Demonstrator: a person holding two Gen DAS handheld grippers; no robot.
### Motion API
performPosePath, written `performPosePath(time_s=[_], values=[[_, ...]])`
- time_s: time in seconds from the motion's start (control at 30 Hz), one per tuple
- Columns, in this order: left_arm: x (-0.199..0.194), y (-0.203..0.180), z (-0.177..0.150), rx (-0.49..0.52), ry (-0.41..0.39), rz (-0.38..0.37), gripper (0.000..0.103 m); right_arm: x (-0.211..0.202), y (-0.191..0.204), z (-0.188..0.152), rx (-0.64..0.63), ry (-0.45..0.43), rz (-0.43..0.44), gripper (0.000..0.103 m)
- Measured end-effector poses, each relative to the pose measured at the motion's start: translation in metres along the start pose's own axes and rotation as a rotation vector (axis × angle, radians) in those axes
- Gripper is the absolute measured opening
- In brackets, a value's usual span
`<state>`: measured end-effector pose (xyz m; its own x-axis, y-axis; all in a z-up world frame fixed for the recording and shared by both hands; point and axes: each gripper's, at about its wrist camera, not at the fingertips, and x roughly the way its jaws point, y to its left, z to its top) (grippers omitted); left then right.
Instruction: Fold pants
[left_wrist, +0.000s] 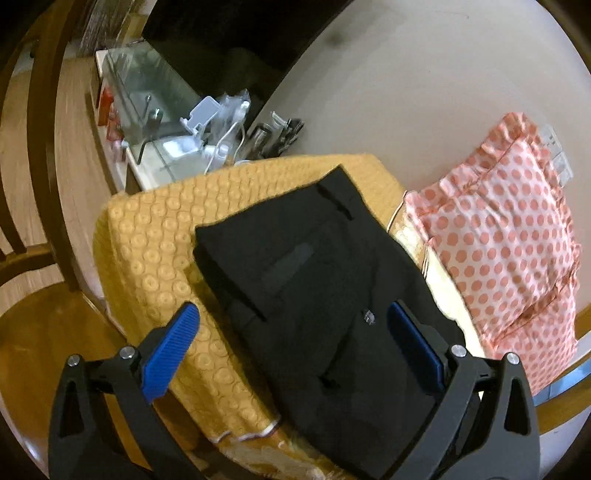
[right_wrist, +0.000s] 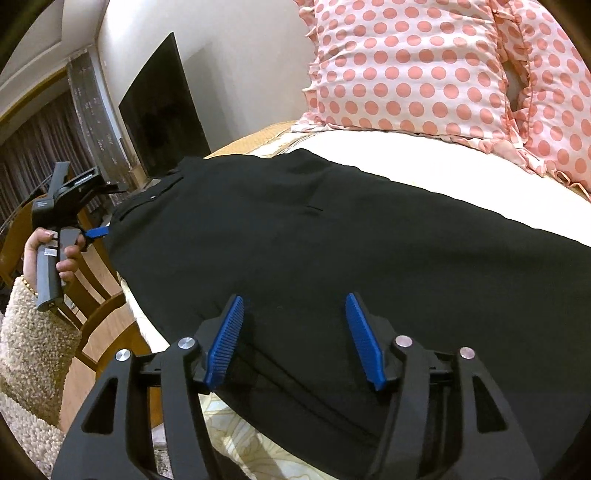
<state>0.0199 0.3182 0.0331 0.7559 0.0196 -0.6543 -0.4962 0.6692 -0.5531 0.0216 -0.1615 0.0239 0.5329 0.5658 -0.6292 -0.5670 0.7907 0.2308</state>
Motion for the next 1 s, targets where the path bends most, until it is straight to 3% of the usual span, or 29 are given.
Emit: performPosePath(time_s=[0.13, 0.3, 0.47, 0.67, 0.77, 0.83, 1.0], values=[[0.006, -0.009, -0.002, 0.022, 0.025, -0.032, 0.101, 0.001, -0.001, -0.001, 0.004, 0.000, 0.009, 0.060], [0.015, -0.026, -0.008, 0.081, 0.033, 0.006, 0.100, -0.001, -0.002, -0.002, 0.015, -0.008, 0.020, 0.061], [0.012, -0.033, -0.012, 0.087, 0.018, -0.026, 0.080, -0.001, -0.003, -0.002, 0.015, -0.014, 0.024, 0.061], [0.015, -0.017, -0.010, 0.019, -0.004, -0.012, 0.048, -0.002, -0.003, -0.004, 0.016, -0.021, 0.025, 0.061], [0.016, -0.019, -0.010, 0.051, -0.006, 0.007, 0.038, -0.002, -0.003, -0.005, 0.021, -0.025, 0.024, 0.061], [0.016, -0.022, -0.010, 0.065, -0.002, 0.004, 0.026, -0.003, -0.004, -0.006, 0.025, -0.028, 0.023, 0.061], [0.001, -0.044, -0.011, 0.149, -0.054, -0.007, 0.017, -0.008, -0.009, -0.008, 0.038, -0.038, 0.022, 0.061]])
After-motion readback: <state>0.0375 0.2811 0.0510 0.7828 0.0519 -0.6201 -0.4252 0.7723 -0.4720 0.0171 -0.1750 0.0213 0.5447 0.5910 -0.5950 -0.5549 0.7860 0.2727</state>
